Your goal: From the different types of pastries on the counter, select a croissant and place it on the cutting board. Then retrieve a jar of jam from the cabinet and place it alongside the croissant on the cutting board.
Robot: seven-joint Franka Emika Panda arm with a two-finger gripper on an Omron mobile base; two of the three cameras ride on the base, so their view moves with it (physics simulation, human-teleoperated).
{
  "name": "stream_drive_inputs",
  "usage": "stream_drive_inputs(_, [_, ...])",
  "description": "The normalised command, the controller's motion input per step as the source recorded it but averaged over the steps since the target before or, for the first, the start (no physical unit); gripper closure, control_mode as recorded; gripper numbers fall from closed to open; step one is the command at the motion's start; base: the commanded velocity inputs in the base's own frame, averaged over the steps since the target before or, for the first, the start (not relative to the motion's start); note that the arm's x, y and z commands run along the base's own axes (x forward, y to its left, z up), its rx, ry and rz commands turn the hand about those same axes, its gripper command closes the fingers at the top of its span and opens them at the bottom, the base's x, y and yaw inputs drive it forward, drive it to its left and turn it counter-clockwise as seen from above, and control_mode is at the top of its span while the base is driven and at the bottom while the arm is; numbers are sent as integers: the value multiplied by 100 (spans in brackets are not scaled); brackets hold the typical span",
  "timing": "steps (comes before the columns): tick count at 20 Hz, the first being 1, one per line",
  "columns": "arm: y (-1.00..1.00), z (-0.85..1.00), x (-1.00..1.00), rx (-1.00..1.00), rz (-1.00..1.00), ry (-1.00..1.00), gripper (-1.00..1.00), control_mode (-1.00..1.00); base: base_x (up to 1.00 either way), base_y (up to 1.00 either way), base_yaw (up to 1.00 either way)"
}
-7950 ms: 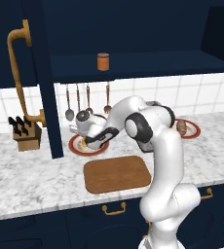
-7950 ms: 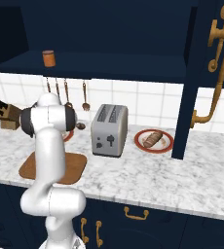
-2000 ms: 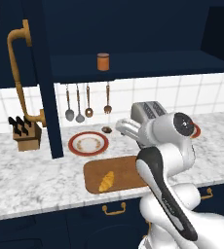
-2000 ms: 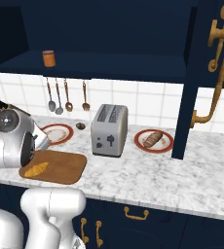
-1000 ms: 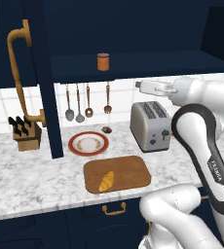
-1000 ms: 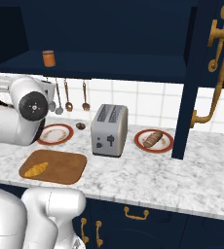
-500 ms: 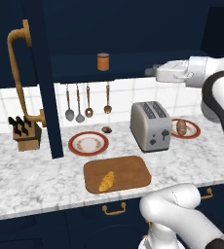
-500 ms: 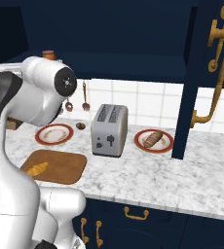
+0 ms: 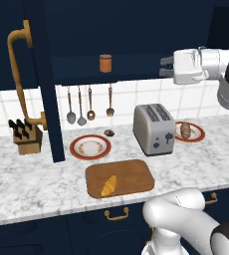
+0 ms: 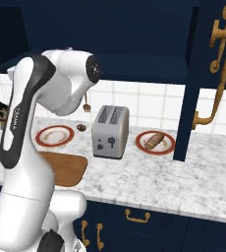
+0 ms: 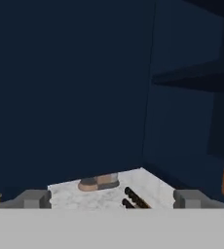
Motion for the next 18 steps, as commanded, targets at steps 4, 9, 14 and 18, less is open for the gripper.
stream_drive_inputs(4, [12,-16,13,-25,5,6,-100,-100,0,0,0])
stream_drive_inputs(9, [1,3,67,-2,-4,1,-100,-100,0,0,0])
stream_drive_inputs(14, [0,-4,51,-1,0,-10,-100,-100,0,0,0])
stream_drive_inputs(18, [6,-39,11,-15,2,-20,-100,-100,0,0,0])
